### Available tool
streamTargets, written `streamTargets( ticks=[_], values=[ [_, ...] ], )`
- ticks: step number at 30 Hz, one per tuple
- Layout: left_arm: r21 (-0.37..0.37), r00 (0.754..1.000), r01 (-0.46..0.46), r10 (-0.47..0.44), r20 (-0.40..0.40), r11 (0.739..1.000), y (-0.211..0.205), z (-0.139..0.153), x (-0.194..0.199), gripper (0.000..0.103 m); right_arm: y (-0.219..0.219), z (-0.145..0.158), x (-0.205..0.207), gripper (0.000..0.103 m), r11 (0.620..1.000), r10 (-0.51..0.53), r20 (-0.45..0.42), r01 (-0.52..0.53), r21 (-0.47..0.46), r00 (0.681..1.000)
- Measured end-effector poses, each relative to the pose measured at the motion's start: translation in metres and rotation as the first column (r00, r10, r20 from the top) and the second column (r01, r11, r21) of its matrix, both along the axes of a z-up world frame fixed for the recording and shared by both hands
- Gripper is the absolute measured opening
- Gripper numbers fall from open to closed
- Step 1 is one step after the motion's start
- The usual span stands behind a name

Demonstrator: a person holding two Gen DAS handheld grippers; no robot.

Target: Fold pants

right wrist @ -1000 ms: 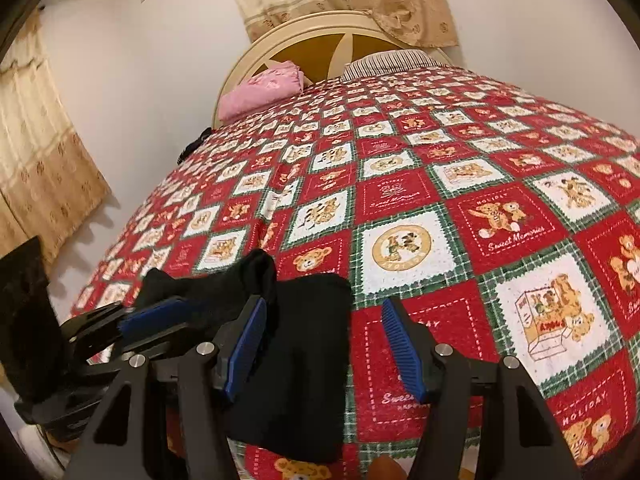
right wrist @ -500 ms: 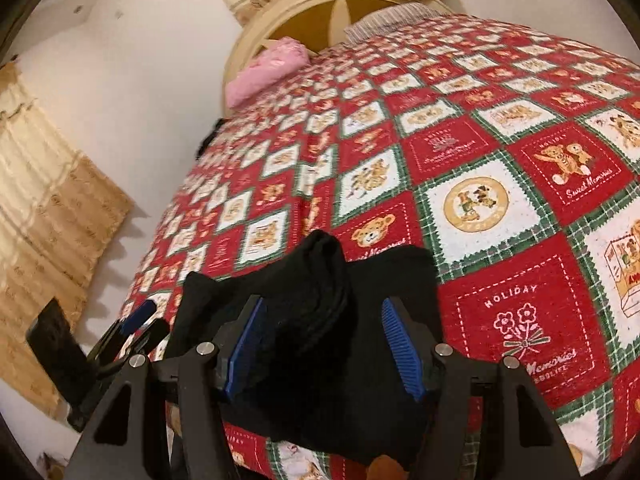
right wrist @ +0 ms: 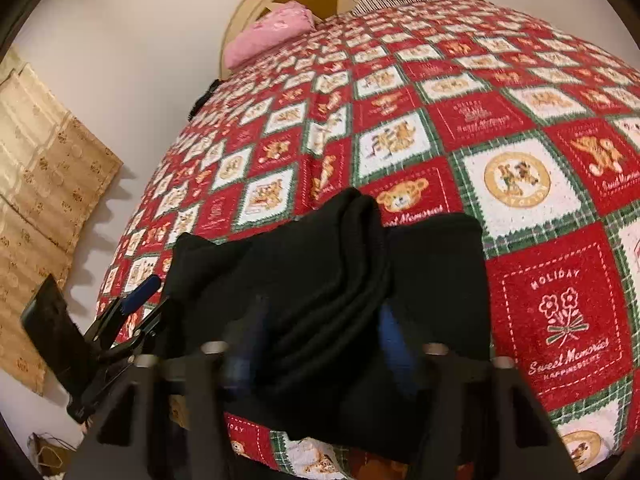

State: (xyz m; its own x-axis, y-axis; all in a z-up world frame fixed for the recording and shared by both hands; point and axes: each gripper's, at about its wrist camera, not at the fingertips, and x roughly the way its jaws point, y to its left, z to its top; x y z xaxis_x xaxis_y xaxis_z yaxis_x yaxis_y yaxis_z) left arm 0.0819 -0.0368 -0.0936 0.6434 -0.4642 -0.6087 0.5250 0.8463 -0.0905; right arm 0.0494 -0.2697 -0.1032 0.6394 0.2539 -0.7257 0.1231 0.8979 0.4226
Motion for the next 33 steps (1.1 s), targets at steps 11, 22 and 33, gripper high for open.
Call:
streamTargets(
  ticks=[11,22,33],
  values=[
    [0.007,1.0,-0.01,0.01,-0.003,1.0,-0.001,0.002,0.001,0.072,-0.022,0.018,-0.032,0.014,0.999,0.033,0.102,-0.033,-0.003,0.994],
    [0.031,1.0,-0.011,0.012,-0.028,0.999,-0.005,-0.009,0.001,0.074,-0.054,-0.015,-0.045,0.018,1.0,-0.011,0.072,0.011,0.004,0.997],
    [0.031,0.999,-0.02,0.021,-0.034,0.999,-0.006,-0.01,0.003,0.074,-0.002,0.034,-0.04,0.037,0.99,0.103,0.226,-0.079,-0.113,0.969]
  ],
)
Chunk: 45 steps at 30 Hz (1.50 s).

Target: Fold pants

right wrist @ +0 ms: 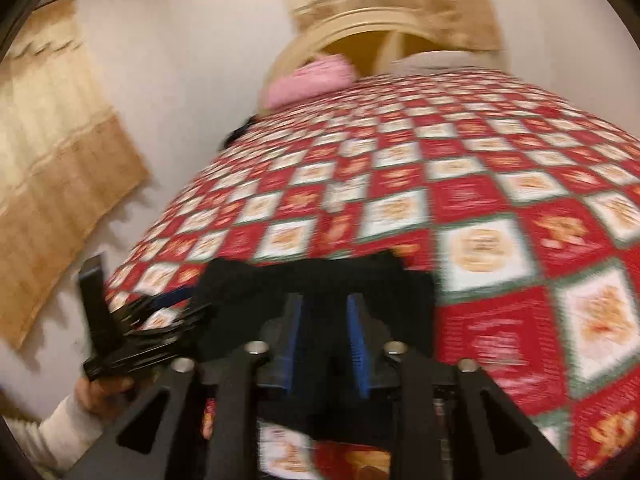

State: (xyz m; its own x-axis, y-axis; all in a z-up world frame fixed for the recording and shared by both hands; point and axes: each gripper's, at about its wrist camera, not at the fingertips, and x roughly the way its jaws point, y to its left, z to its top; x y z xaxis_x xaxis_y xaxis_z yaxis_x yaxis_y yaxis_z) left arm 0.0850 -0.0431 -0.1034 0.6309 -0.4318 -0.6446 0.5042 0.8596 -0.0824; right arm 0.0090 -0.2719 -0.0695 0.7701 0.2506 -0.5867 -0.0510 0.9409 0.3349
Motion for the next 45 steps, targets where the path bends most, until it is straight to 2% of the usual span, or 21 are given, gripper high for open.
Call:
streamTargets(
  ticks=[2,4,7,8,11,15,17,19,27,32,34,36,39,42,45],
  values=[
    [0.005,1.0,0.0,0.0,-0.003,1.0,0.0,0.0,0.0,0.074,0.017,-0.009,0.007,0.038,0.999,0.044,-0.033,-0.045,-0.02,0.999],
    [0.009,1.0,-0.006,0.006,-0.004,1.0,0.0,-0.001,0.001,0.08,0.022,-0.021,0.01,0.038,0.998,0.058,-0.068,-0.06,-0.029,0.996],
    [0.009,1.0,-0.015,0.015,-0.01,1.0,0.002,-0.003,0.003,0.09,0.014,-0.037,0.005,0.038,0.998,0.012,-0.11,-0.019,-0.067,0.994],
    [0.004,1.0,-0.015,0.016,-0.016,1.0,0.002,-0.004,0.004,0.09,0.008,-0.041,0.003,0.038,0.998,-0.002,-0.115,-0.005,-0.066,0.993],
    [-0.008,0.999,-0.014,0.014,-0.039,1.0,0.003,-0.007,0.007,0.091,-0.009,-0.048,-0.005,0.038,1.0,0.0,-0.106,-0.001,-0.011,0.994],
    [-0.011,0.999,-0.022,0.021,-0.049,1.0,0.003,-0.008,0.008,0.094,-0.012,-0.054,-0.006,0.037,0.999,0.041,-0.076,-0.043,-0.025,0.996],
    [-0.014,0.998,-0.024,0.023,-0.055,1.0,0.004,-0.01,0.008,0.094,-0.018,-0.058,-0.008,0.037,0.999,0.051,-0.058,-0.051,0.008,0.997],
    [-0.017,0.998,-0.026,0.025,-0.061,1.0,0.004,-0.01,0.009,0.094,-0.021,-0.058,-0.007,0.037,0.998,0.049,-0.057,-0.047,0.037,0.997],
    [0.007,0.999,-0.019,0.02,-0.045,1.0,0.005,-0.007,0.005,0.094,-0.012,-0.045,-0.006,0.038,0.999,0.034,-0.068,-0.034,0.001,0.997],
    [0.012,1.0,-0.011,0.011,-0.023,1.0,0.002,-0.001,0.002,0.094,-0.005,-0.024,-0.002,0.038,0.999,0.041,-0.021,-0.041,-0.019,0.999],
    [0.022,1.0,-0.01,0.011,-0.019,1.0,-0.001,0.0,0.004,0.094,0.0,-0.016,0.009,0.043,0.998,0.061,0.001,-0.061,-0.022,0.998],
    [0.024,1.0,-0.01,0.011,-0.017,1.0,-0.003,0.001,0.006,0.094,0.004,-0.013,0.022,0.053,0.997,0.072,0.007,-0.072,-0.027,0.997],
    [0.027,1.0,-0.014,0.014,-0.012,1.0,-0.008,0.003,0.012,0.094,0.003,-0.02,0.049,0.053,0.997,0.05,-0.022,-0.051,-0.052,0.999],
    [0.032,1.0,-0.014,0.014,-0.019,0.999,-0.011,0.004,0.017,0.094,-0.012,-0.035,0.069,0.053,1.0,0.017,-0.088,-0.017,0.001,0.996],
    [0.042,1.0,-0.004,0.004,-0.013,0.999,-0.015,0.006,0.017,0.094,-0.016,-0.037,0.067,0.053,0.999,0.025,-0.086,-0.023,0.025,0.996]
  ],
)
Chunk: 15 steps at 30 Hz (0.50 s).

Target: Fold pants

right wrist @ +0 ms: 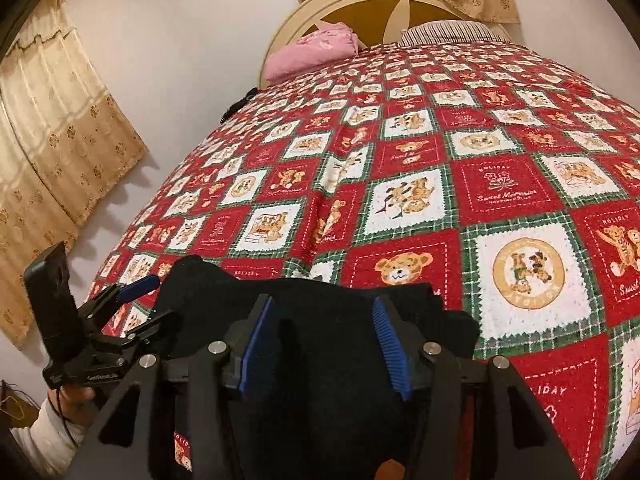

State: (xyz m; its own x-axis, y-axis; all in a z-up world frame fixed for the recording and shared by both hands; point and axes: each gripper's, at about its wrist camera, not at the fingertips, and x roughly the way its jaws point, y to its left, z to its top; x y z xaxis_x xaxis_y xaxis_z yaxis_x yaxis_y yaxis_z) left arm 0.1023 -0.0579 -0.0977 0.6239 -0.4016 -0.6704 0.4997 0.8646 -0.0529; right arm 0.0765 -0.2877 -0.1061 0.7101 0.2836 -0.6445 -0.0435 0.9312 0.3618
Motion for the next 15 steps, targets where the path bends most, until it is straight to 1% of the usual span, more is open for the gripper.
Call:
streamTargets(
  ticks=[2,6,9,11,13,15],
  values=[
    [0.006,1.0,0.005,-0.005,0.003,1.0,-0.001,0.001,-0.001,0.094,-0.001,0.006,-0.011,0.053,1.0,-0.001,0.02,0.0,0.005,1.0],
    [-0.001,1.0,0.004,-0.004,-0.006,1.0,-0.001,0.0,-0.002,0.094,-0.005,0.015,-0.043,0.053,0.999,-0.038,0.05,0.039,-0.022,0.998],
    [-0.003,1.0,0.0,0.0,-0.01,1.0,0.0,-0.002,-0.004,0.094,-0.007,0.018,-0.066,0.053,0.999,-0.033,0.067,0.035,-0.016,0.997],
    [-0.005,1.0,-0.003,0.003,-0.016,1.0,0.0,-0.004,-0.005,0.094,-0.005,0.014,-0.077,0.053,1.0,-0.016,0.055,0.016,-0.014,0.998],
    [-0.006,1.0,-0.006,0.006,-0.018,1.0,-0.001,-0.005,-0.004,0.094,-0.002,0.004,-0.081,0.053,0.999,-0.005,0.017,0.005,-0.038,1.0],
    [-0.005,1.0,-0.007,0.007,-0.018,1.0,-0.001,-0.005,-0.005,0.096,-0.005,-0.011,-0.08,0.053,0.998,-0.024,-0.028,0.023,-0.064,0.999]
  ],
)
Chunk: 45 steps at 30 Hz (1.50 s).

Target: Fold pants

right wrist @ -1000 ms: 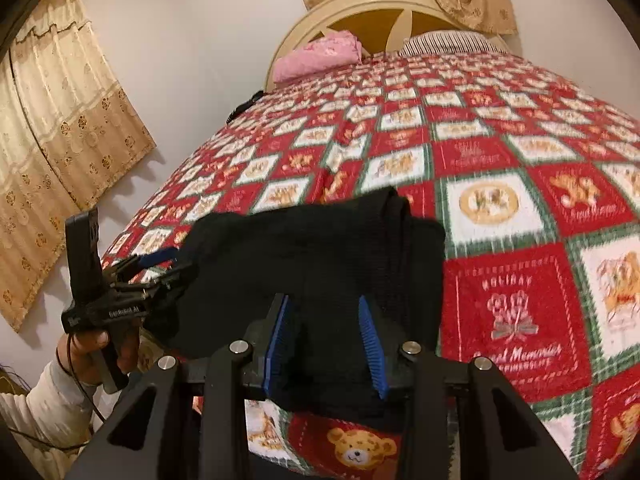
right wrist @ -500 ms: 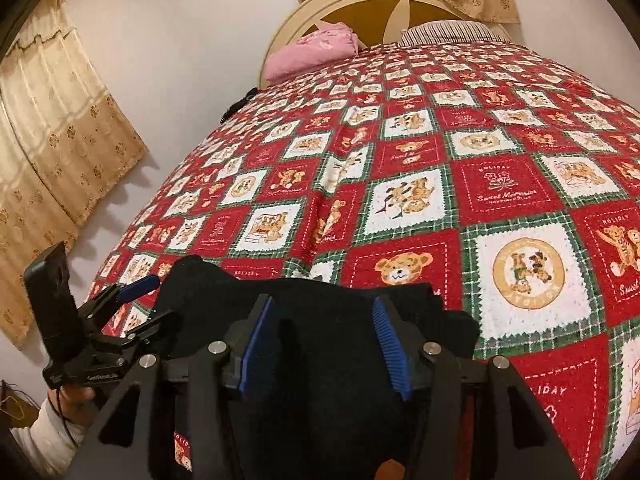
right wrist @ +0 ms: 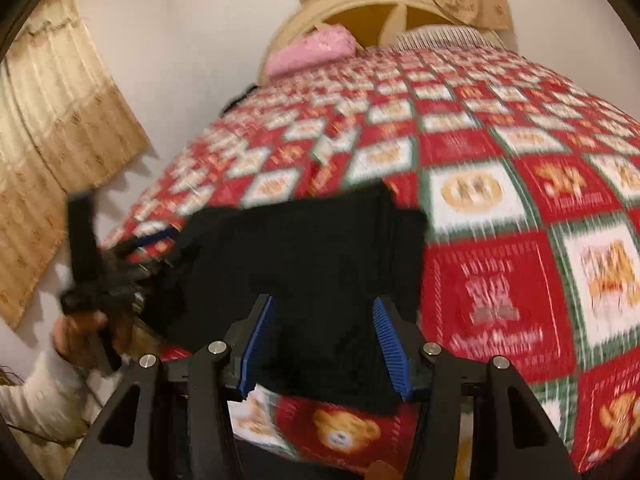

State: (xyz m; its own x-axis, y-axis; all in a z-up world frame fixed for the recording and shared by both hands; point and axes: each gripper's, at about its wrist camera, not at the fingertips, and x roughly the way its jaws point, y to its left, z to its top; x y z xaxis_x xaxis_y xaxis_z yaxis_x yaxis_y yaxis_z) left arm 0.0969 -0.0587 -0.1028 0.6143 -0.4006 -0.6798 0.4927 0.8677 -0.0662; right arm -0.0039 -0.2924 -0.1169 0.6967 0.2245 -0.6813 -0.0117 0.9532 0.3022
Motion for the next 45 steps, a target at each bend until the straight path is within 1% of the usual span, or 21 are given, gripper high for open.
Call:
streamTargets(
  ticks=[1,4,8,10,12,16,20,25,28,32,35,36,37,38,40,42,44,45],
  values=[
    [0.004,1.0,-0.001,0.001,0.003,1.0,0.0,0.0,-0.001,0.096,-0.003,-0.007,0.0,0.053,1.0,-0.013,-0.02,0.013,-0.004,1.0],
    [0.008,1.0,0.0,0.0,0.001,1.0,0.0,-0.001,0.0,0.096,-0.011,-0.01,-0.003,0.053,0.999,-0.013,-0.003,0.013,0.039,1.0],
    [0.01,1.0,0.001,-0.001,0.004,1.0,0.001,0.0,-0.002,0.096,-0.006,-0.007,-0.003,0.053,1.0,-0.001,0.0,0.001,0.005,1.0],
    [0.01,1.0,0.003,-0.003,0.014,1.0,0.004,0.001,-0.004,0.096,-0.008,-0.004,-0.005,0.053,1.0,0.005,0.006,-0.005,0.016,1.0],
    [0.006,1.0,0.002,-0.002,0.023,1.0,0.007,0.003,-0.007,0.096,-0.015,0.002,-0.01,0.053,0.999,-0.014,0.031,0.013,0.034,0.999],
    [-0.021,0.999,0.002,-0.001,0.037,1.0,0.016,0.006,-0.008,0.096,-0.032,0.012,-0.017,0.053,0.997,-0.067,0.074,0.064,0.039,0.995],
    [-0.017,1.0,-0.013,0.013,-0.003,1.0,0.019,-0.005,0.0,0.096,-0.044,0.013,-0.008,0.053,0.994,-0.101,0.063,0.098,0.05,0.993],
    [-0.075,0.999,-0.008,0.005,-0.05,0.997,0.022,-0.012,0.005,0.096,-0.046,0.006,0.011,0.053,0.994,-0.093,0.038,0.091,0.056,0.995],
    [-0.104,0.996,-0.003,-0.006,-0.086,0.995,0.022,-0.016,0.009,0.097,-0.047,-0.005,0.024,0.053,0.993,-0.081,0.005,0.081,0.082,0.997],
    [-0.167,0.983,-0.008,-0.023,-0.181,0.986,0.027,-0.024,0.02,0.097,-0.047,-0.011,0.028,0.053,0.99,-0.076,0.015,0.073,0.118,0.997],
    [-0.171,0.982,0.004,-0.036,-0.186,0.985,0.025,-0.024,0.02,0.096,-0.044,-0.016,0.031,0.053,0.983,-0.042,0.015,0.039,0.177,0.999],
    [-0.171,0.982,0.006,-0.039,-0.186,0.985,0.025,-0.024,0.02,0.094,-0.041,-0.018,0.032,0.053,0.985,-0.039,0.015,0.036,0.168,0.999],
    [-0.176,0.981,0.013,-0.046,-0.187,0.984,0.025,-0.023,0.019,0.089,-0.04,-0.019,0.033,0.053,0.987,-0.034,0.017,0.031,0.158,0.999],
    [-0.181,0.981,0.022,-0.056,-0.187,0.983,0.026,-0.023,0.018,0.087,-0.039,-0.018,0.033,0.053,0.986,-0.031,0.018,0.028,0.162,0.999],
    [-0.186,0.981,0.036,-0.07,-0.179,0.982,0.027,-0.022,0.014,0.079,-0.043,-0.019,0.032,0.045,0.982,-0.029,0.017,0.026,0.187,0.999],
    [-0.184,0.983,0.042,-0.073,-0.168,0.982,0.027,-0.022,0.012,0.076,-0.047,-0.019,0.03,0.036,0.975,-0.018,0.018,0.013,0.223,1.0],
    [-0.189,0.983,0.052,-0.083,-0.162,0.981,0.027,-0.021,0.01,0.066,-0.047,-0.02,0.028,0.032,0.972,-0.005,0.023,-0.001,0.233,1.0],
    [-0.184,0.985,0.059,-0.087,-0.148,0.981,0.026,-0.019,0.009,0.056,-0.045,-0.018,0.027,0.03,0.973,-0.002,0.031,-0.005,0.229,1.0]
  ],
)
